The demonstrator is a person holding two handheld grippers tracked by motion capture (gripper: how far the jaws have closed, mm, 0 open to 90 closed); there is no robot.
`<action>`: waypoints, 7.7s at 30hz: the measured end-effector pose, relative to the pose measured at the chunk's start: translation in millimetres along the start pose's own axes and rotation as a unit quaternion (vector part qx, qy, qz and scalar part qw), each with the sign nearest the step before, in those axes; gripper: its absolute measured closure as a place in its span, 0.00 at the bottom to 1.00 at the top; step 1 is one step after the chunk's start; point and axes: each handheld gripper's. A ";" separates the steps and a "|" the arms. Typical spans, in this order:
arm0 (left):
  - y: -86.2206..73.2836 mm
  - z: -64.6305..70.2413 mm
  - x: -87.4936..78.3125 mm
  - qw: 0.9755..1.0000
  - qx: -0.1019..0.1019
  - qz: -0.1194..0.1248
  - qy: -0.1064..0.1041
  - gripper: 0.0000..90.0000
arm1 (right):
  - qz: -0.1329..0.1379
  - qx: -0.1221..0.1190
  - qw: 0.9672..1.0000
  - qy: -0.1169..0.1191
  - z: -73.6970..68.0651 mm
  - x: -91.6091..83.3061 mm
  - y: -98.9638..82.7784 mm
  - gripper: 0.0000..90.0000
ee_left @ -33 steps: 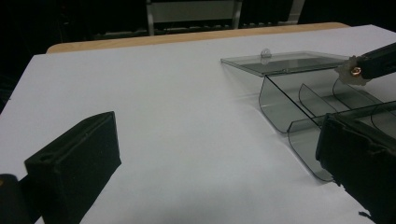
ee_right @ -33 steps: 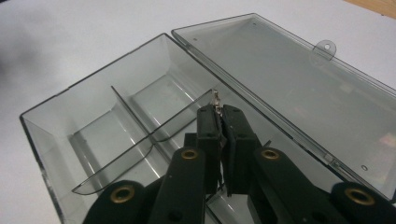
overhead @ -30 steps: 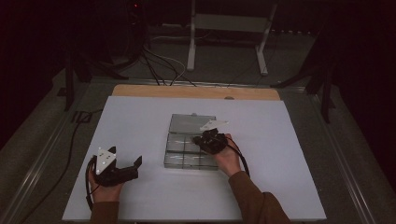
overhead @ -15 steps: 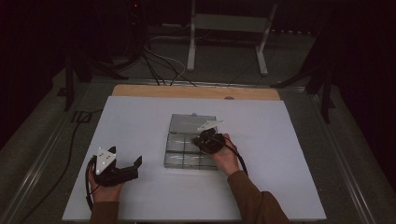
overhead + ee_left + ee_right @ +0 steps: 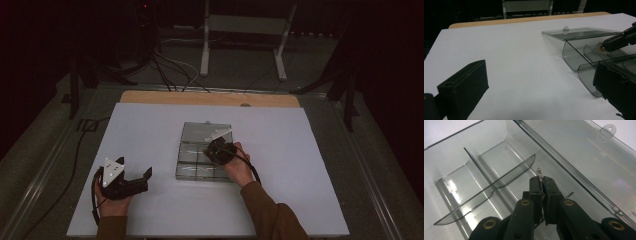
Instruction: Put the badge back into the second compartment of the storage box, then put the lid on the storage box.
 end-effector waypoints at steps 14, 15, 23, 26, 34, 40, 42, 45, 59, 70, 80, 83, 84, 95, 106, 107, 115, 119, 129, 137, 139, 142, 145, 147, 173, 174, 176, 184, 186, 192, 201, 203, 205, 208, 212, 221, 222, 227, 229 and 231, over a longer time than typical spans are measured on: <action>-0.1 0.3 0.5 1.000 0.001 0.000 0.000 0.02 | -0.006 -0.012 1.000 0.028 -3.3 0.1 0.0 0.88; -0.2 0.4 0.6 1.000 0.001 0.000 0.000 0.02 | -0.005 -0.012 0.999 0.031 -3.4 -0.4 0.0 0.87; -0.2 0.0 0.5 1.000 0.000 0.000 0.000 0.02 | 0.009 0.009 0.998 0.059 -2.7 -5.0 1.2 0.67; -0.2 0.2 0.7 1.000 0.000 0.000 0.000 0.02 | 0.018 0.024 0.997 0.066 0.4 -7.6 1.8 0.55; 0.0 0.6 1.0 1.000 0.000 0.000 -0.001 0.02 | 0.039 0.055 0.995 0.069 9.2 -14.8 2.5 0.29; 0.4 2.3 1.8 1.000 0.001 0.000 -0.002 0.02 | 0.057 0.073 0.993 0.068 12.1 -20.6 5.6 0.08; 0.5 2.9 2.6 1.000 0.002 -0.001 -0.003 0.02 | 0.060 0.073 0.993 0.065 12.4 -22.1 7.1 0.03; 0.8 3.8 3.4 1.000 0.003 -0.002 -0.004 0.02 | 0.066 0.073 0.993 0.065 13.6 -23.9 8.7 0.01; 3.3 9.0 7.7 1.000 -0.003 0.000 -0.011 0.02 | 0.093 0.078 0.991 0.059 27.1 -36.4 25.5 0.00; 5.2 12.7 12.7 1.000 -0.006 0.000 -0.020 0.02 | 0.095 0.084 0.991 0.045 42.2 -35.6 33.0 0.00; 7.0 16.8 18.2 1.000 -0.006 -0.001 -0.025 0.02 | 0.104 0.104 0.989 0.030 60.5 -30.2 31.9 0.00; 8.0 18.9 20.2 1.000 -0.005 -0.001 -0.027 0.02 | 0.107 0.110 0.988 0.028 65.9 -28.9 32.3 0.00; 8.2 19.4 21.0 1.000 -0.005 -0.001 -0.028 0.02 | 0.108 0.112 0.987 0.026 67.6 -28.4 32.1 0.00; 9.3 22.0 28.5 0.999 -0.006 -0.002 -0.031 0.02 | 0.098 0.146 0.984 0.014 84.9 -17.3 25.8 0.00; 10.0 22.6 36.7 1.000 -0.006 -0.003 -0.031 0.02 | 0.092 0.161 0.983 0.002 92.0 -9.7 20.8 0.00; 9.7 22.6 37.4 0.999 -0.006 -0.004 -0.031 0.02 | 0.092 0.164 0.982 0.001 92.6 -9.0 20.5 0.00; 8.2 21.5 41.7 1.000 0.002 -0.010 -0.024 0.02 | 0.085 0.166 0.983 -0.003 94.8 -5.0 16.8 0.00; 7.8 23.1 44.9 1.000 0.004 -0.011 -0.025 0.02 | 0.087 0.167 0.982 -0.004 94.8 -4.9 16.5 0.00; 6.7 26.9 53.9 0.999 0.006 -0.017 -0.026 0.02 | 0.099 0.161 0.982 -0.017 93.6 -3.5 13.2 0.00; 5.9 29.7 57.5 0.999 0.009 -0.025 -0.031 0.02 | 0.097 0.165 0.981 -0.018 94.5 0.4 9.4 0.00; 5.8 30.6 58.5 0.999 0.009 -0.027 -0.032 0.02 | 0.101 0.166 0.981 -0.016 94.8 1.8 8.1 0.00; 5.4 33.1 59.7 0.999 0.009 -0.031 -0.036 0.02 | 0.100 0.166 0.981 -0.015 95.2 4.1 6.7 0.00; 5.2 35.4 62.2 0.999 0.008 -0.034 -0.041 0.02 | 0.106 0.171 0.979 -0.013 96.5 5.7 4.8 0.00; 5.0 37.3 64.8 0.998 0.007 -0.036 -0.044 0.02 | 0.108 0.175 0.979 -0.013 97.8 6.6 3.7 0.00; -1.4 47.6 86.5 0.992 -0.010 -0.100 -0.079 0.52 | -0.006 0.254 0.967 0.022 95.8 38.0 -16.8 0.00; -1.5 47.6 87.2 0.992 -0.013 -0.101 -0.080 0.52 | -0.006 0.254 0.967 0.022 95.8 38.0 -16.8 0.00; -1.8 47.7 88.3 0.991 -0.018 -0.102 -0.086 0.57 | -0.008 0.258 0.966 0.028 95.1 38.6 -17.0 0.02; -2.8 48.1 93.7 0.989 -0.036 -0.109 -0.091 0.65 | -0.006 0.264 0.963 0.048 93.6 38.3 -15.9 0.14; -2.9 48.8 94.6 0.989 -0.036 -0.110 -0.088 0.67 | -0.008 0.264 0.963 0.047 93.3 38.2 -15.2 0.14; -3.7 51.6 97.1 0.988 -0.030 -0.118 -0.092 0.71 | -0.013 0.275 0.959 0.063 95.9 39.0 -16.9 0.17; -3.4 53.6 96.3 0.989 -0.028 -0.120 -0.085 0.76 | -0.017 0.297 0.950 0.098 100.5 39.9 -20.5 0.26; -3.4 53.8 96.3 0.989 -0.028 -0.120 -0.085 0.76 | -0.017 0.300 0.949 0.100 100.6 40.0 -20.9 0.26; -3.3 53.9 96.2 0.989 -0.029 -0.121 -0.084 0.76 | -0.015 0.305 0.946 0.108 101.0 39.9 -21.6 0.30; -3.1 53.8 96.0 0.989 -0.027 -0.123 -0.084 0.76 | -0.010 0.307 0.945 0.112 101.4 39.2 -21.6 0.32; -3.1 54.0 95.9 0.988 -0.025 -0.123 -0.084 0.77 | 0.000 0.301 0.948 0.105 100.9 34.9 -19.5 0.38; -2.9 54.2 95.8 0.988 -0.025 -0.124 -0.083 0.77 | 0.012 0.293 0.951 0.101 102.0 31.5 -19.9 0.42; -2.9 54.2 95.8 0.988 -0.025 -0.124 -0.083 0.77 | 0.013 0.292 0.951 0.100 102.1 30.9 -19.7 0.42; -2.9 54.4 95.8 0.988 -0.024 -0.125 -0.082 0.77 | 0.019 0.284 0.954 0.096 102.9 27.3 -18.6 0.46; -2.9 54.6 95.8 0.989 -0.023 -0.125 -0.081 0.77 | 0.021 0.280 0.955 0.093 102.8 26.0 -18.1 0.46; -2.9 54.8 95.8 0.989 -0.023 -0.125 -0.081 0.77 | 0.022 0.277 0.956 0.091 102.9 24.6 -17.6 0.47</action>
Point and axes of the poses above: each handheld gripper's, and its own axes: x roughly forward along the jaws, y roughly out of its top, z roughly to its right, and after that the axes turned 12 degrees about -y, right-handed
